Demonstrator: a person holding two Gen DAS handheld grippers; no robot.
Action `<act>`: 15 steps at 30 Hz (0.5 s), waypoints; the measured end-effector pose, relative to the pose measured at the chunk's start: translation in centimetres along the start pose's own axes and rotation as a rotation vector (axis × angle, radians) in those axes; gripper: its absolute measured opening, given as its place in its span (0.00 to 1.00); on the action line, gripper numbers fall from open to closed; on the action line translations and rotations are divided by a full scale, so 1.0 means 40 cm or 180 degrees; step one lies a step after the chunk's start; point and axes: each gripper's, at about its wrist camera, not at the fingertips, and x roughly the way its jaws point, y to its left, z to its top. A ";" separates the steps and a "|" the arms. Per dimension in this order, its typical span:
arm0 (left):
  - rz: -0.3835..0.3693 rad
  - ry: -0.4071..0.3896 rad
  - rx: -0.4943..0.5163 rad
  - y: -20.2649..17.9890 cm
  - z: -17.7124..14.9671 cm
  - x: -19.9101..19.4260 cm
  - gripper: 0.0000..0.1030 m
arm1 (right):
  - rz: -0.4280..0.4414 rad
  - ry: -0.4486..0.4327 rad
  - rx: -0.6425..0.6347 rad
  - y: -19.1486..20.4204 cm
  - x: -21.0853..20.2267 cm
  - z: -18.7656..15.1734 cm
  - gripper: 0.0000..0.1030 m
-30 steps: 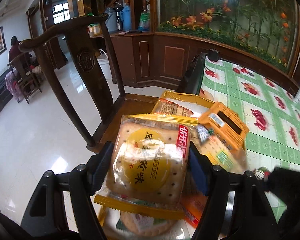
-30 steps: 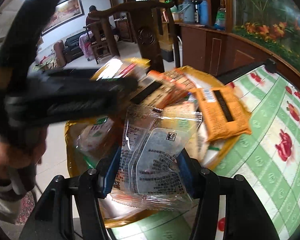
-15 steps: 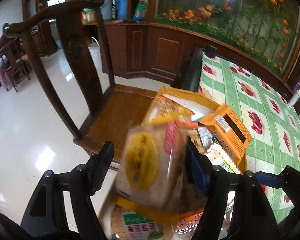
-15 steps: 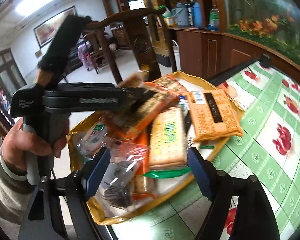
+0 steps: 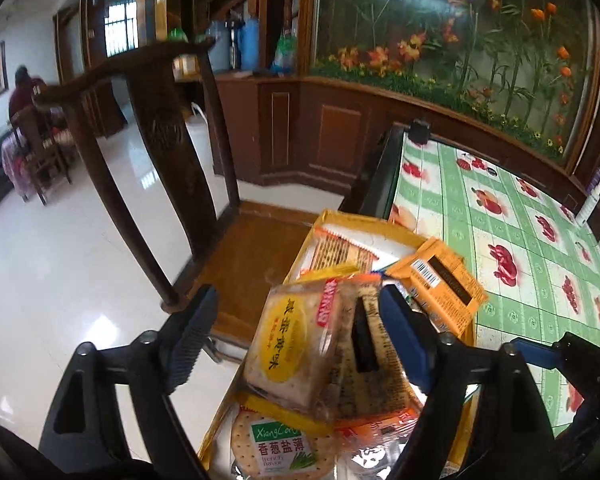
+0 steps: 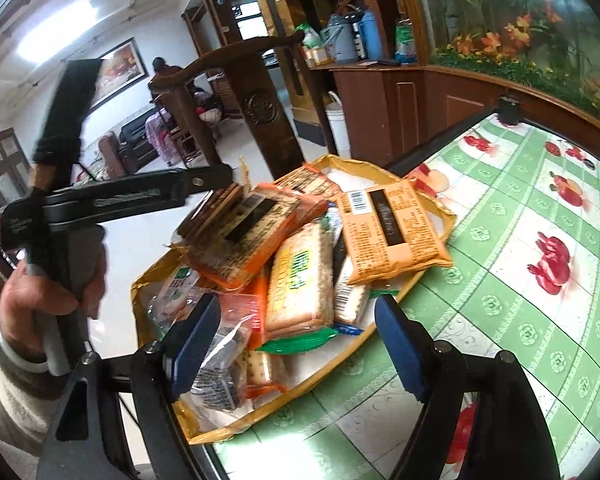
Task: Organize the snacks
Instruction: 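Move both grippers away from the tray over the empty table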
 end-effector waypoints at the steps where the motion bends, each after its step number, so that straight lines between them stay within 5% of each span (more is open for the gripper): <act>1: 0.0015 -0.0029 0.0022 -0.010 -0.001 -0.007 0.84 | -0.0022 -0.0025 0.0018 -0.004 -0.003 -0.001 0.77; 10: 0.0057 -0.0267 0.0208 -0.177 -0.040 -0.034 0.88 | -0.0579 -0.0270 0.0108 -0.056 -0.069 -0.031 0.78; 15: -0.0115 -0.0308 0.0223 -0.268 -0.060 -0.034 0.89 | -0.0930 -0.0370 0.0358 -0.133 -0.140 -0.073 0.79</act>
